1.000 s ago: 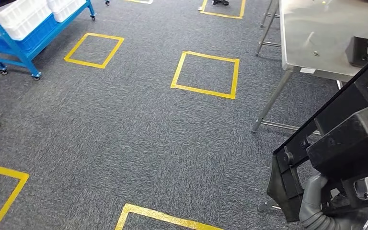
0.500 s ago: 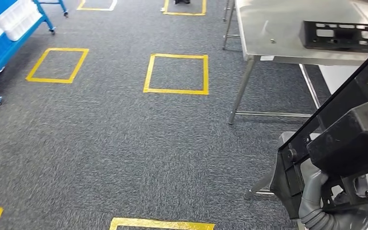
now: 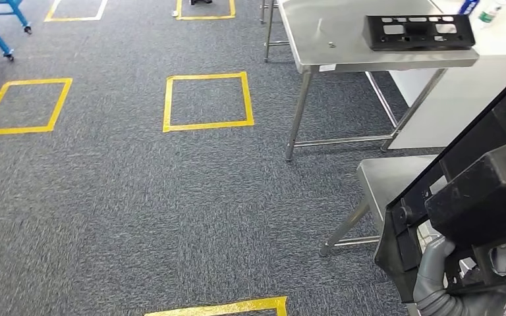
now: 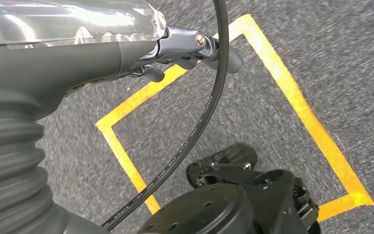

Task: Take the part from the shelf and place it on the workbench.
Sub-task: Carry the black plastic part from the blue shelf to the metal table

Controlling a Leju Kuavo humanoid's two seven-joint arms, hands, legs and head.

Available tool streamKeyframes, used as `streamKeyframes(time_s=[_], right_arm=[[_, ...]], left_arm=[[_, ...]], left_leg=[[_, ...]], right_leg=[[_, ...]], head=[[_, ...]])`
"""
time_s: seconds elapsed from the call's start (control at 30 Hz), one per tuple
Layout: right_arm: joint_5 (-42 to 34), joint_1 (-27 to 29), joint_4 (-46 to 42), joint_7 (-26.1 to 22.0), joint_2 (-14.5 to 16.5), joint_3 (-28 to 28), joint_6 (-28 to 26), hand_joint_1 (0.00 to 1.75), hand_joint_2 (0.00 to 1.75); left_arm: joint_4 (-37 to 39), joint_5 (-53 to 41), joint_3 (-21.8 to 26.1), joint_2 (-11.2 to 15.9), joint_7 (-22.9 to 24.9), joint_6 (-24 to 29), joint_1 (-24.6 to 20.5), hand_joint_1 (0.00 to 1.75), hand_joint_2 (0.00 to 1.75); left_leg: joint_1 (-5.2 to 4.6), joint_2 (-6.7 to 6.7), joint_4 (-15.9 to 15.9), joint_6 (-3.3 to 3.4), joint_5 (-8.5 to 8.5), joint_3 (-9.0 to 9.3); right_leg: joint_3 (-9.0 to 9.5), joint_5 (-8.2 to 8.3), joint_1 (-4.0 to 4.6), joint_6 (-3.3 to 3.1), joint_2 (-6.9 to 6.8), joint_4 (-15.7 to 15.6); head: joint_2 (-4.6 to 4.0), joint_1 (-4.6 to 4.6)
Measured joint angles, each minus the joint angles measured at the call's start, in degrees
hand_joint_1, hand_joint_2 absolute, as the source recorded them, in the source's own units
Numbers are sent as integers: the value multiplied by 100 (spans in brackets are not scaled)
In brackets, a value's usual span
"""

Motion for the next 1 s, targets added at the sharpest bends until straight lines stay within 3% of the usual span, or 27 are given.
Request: streamKeyframes(time_s=[0.03, 0.1, 0.17, 0.23, 0.3, 0.37, 0.4, 0.43, 0.47, 0.53, 0.6, 0.67, 0.7, 0.77, 0.8, 0.87, 0.9, 0.93, 1.0], right_arm=[[1, -2, 0, 0, -1, 2, 0, 175, 175], [1, -4, 1, 0, -6, 5, -1, 175, 175], [2, 4, 0, 0, -9, 7, -2, 175, 175], [2, -1, -1, 0, -10, 10, -7, 175, 175], [2, -11, 1, 0, -11, 16, -8, 175, 175], [2, -9, 3, 1, -12, 20, -7, 175, 175], [2, -7, 3, 1, -12, 20, -7, 175, 175], [2, -7, 3, 2, -13, 20, -7, 175, 175], [2, -7, 3, 2, -13, 20, -7, 175, 175], [2, -10, 3, 2, -13, 21, -7, 175, 175], [2, -9, 3, 2, -14, 23, -7, 175, 175], [2, 0, 3, 2, -18, 25, -7, 175, 175], [2, 5, 3, 2, -20, 25, -7, 175, 175], [2, 0, 2, 1, -21, 25, -7, 175, 175], [2, -4, 2, 0, -22, 25, -7, 175, 175], [2, -7, 4, 0, -27, 25, -7, 175, 175], [2, -5, 6, 0, -31, 25, -7, 175, 175], [2, -4, 7, 0, -34, 25, -7, 175, 175], [2, -5, 7, 1, -37, 25, -7, 175, 175]], left_arm=[[0, 0, -1, -4, 0, -2, 0, 0, 175], [0, -1, -1, -9, 0, -6, -3, 0, 175], [0, -3, -1, -8, 0, -7, -13, 0, 175], [0, -2, -3, -3, -2, -7, -14, 0, 175], [0, 0, 0, 2, -2, -7, 0, 0, 175], [0, -1, 5, 6, 2, -7, 13, 0, 175], [0, -2, 6, 8, 3, -7, 15, 0, 175], [0, -2, 7, 10, 4, -7, 17, 0, 175], [0, -2, 7, 12, 4, -7, 18, 0, 175], [1, -2, 7, 13, 4, -7, 19, 0, 175], [2, -2, 7, 13, 6, -7, 17, 0, 175], [2, -2, 6, 9, 7, -7, 5, 0, 175], [2, -2, 6, 6, 6, -7, -1, 0, 175], [2, -1, 6, -2, 5, -7, 4, 0, 175], [2, -1, 7, -3, 4, -7, 12, 0, 175], [2, 0, 8, -4, 4, -7, 27, 0, 175], [2, 0, 9, -4, 4, -7, 27, 0, 175], [2, 0, 9, -4, 4, -7, 25, 0, 175], [2, 0, 9, -7, 4, -7, 13, 0, 175]], left_leg=[[-5, 48, -1, -19, -16, 21], [-8, 154, -10, -69, -38, 54], [0, 218, -17, -123, -65, 95], [10, -36, 191, -173, -223, 39], [25, -364, 836, -209, -572, -254], [38, -437, 1492, -238, -799, -589], [47, -441, 1566, -251, -743, -650], [60, -455, 1409, -264, -570, -604], [80, -502, 1067, -277, -328, -470], [126, -787, 398, -288, -37, -199], [127, -959, 182, -238, -26, -119], [110, -831, 159, -144, 0, -116], [112, -762, 137, -99, 21, -107], [119, -605, 85, -35, 56, -104], [105, -526, 74, -21, 58, -104], [81, -351, 71, -10, 48, -108], [71, -271, 71, -7, 38, -103], [64, -200, 71, -7, 25, -89], [53, -86, 66, -17, -9, -39]], right_leg=[[175, 97, 37, -46, -133, -325], [278, 118, 104, -119, -250, -564], [283, 160, 91, -156, -102, -626], [332, 216, 36, -203, 40, -724], [352, 241, 7, -235, 182, -760], [341, 236, 4, -242, 349, -736], [339, 230, -1, -237, 442, -716], [339, 218, -10, -223, 539, -689], [339, 199, -23, -199, 633, -652], [297, 148, -38, -132, 796, -544], [225, 131, -46, -55, 926, -475], [175, 154, -66, 15, 1027, -477], [148, 133, -66, 41, 955, -446], [-30, -88, -52, 79, 614, -94], [-200, -271, -44, 95, 423, 255], [-558, -549, -54, 117, 283, 963], [-634, -549, -59, 116, 269, 1105], [-591, -439, -59, 106, 257, 1020], [-203, -51, -23, 40, 120, 284]], head=[[0, -2], [0, -2], [-1, -1], [-1, -14], [-1, -37], [-1, -51], [-1, -50], [0, -51], [-1, -52], [-1, -56], [-1, -61], [0, -63], [0, -50], [0, 2], [-1, 29], [-1, 37], [-1, 39], [-1, 37], [0, 39]])
